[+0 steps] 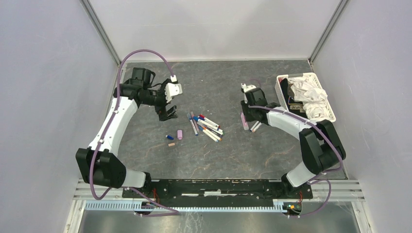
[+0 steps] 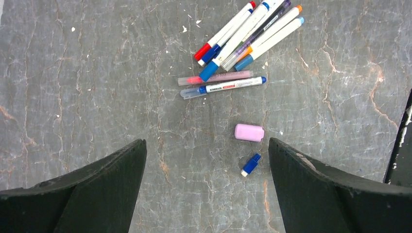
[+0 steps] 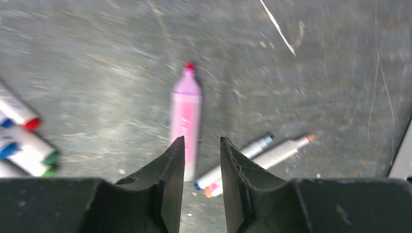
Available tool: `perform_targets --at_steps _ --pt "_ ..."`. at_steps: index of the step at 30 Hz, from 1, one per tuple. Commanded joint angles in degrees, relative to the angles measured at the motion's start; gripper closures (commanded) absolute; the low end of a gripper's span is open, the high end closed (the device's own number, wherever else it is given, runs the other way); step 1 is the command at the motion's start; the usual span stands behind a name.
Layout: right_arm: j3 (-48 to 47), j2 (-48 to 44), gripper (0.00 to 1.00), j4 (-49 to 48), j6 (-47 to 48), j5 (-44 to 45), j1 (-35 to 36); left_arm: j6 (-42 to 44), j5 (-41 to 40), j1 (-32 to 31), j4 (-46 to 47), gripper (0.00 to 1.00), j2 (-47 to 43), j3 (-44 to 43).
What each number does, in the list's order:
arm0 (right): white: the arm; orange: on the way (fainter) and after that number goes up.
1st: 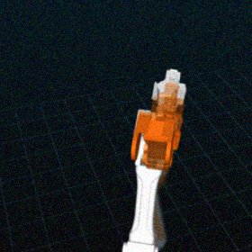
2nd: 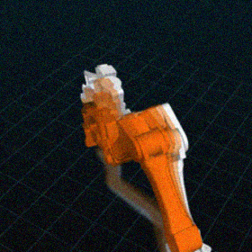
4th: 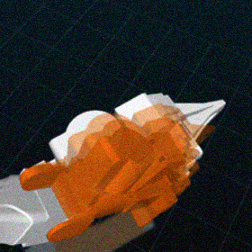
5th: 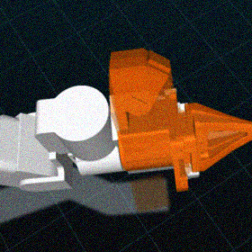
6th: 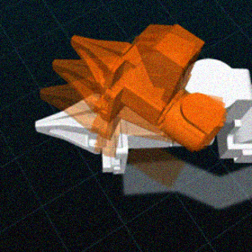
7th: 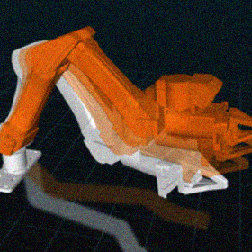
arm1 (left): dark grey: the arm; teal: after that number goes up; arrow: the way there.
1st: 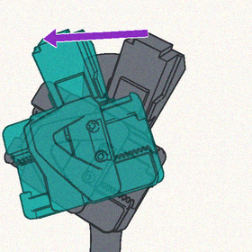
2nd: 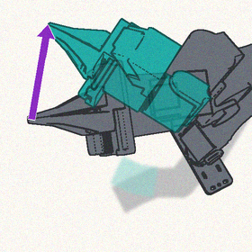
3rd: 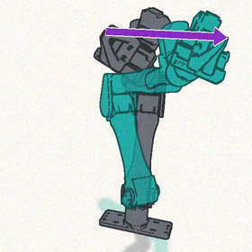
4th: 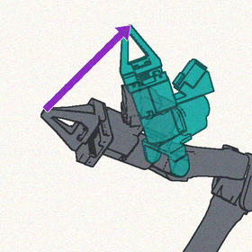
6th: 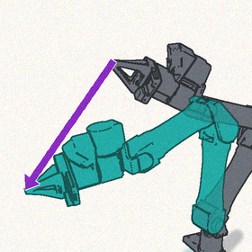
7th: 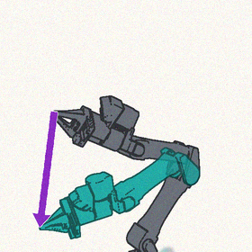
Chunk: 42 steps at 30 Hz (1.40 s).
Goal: Open the pen caps
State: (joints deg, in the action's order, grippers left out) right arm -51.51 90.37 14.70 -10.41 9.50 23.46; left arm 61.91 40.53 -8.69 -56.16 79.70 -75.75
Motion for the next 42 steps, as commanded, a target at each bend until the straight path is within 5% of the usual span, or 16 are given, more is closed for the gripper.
perform_targets --at_steps 1,7,19,23,34,42 --pt "-8.4 1.0 0.62 1.8 0.8 -1.5 5.6 -5.9 -1.8 0.5 1.2 0.00 -2.4 -2.8" --pt "-17.8 8.9 0.54 3.6 2.9 -8.1 13.4 -8.4 -2.3 2.2 3.3 0.00 -3.8 -3.1" --pt "-26.9 20.8 0.57 5.2 10.0 -21.3 19.1 -5.6 -2.5 3.6 -1.7 0.00 -2.2 -3.6" --pt "-26.0 21.9 0.62 4.7 10.0 -21.5 19.4 -5.9 -2.2 3.8 -2.4 0.00 -1.5 -3.9" --pt "-22.9 19.2 0.97 3.9 11.5 -21.6 19.4 -3.7 -1.5 3.9 -4.1 0.00 -1.0 -3.7" --pt "-23.6 12.4 1.00 5.5 10.9 -29.3 19.2 7.5 3.4 3.9 -6.7 0.00 -3.2 1.7"
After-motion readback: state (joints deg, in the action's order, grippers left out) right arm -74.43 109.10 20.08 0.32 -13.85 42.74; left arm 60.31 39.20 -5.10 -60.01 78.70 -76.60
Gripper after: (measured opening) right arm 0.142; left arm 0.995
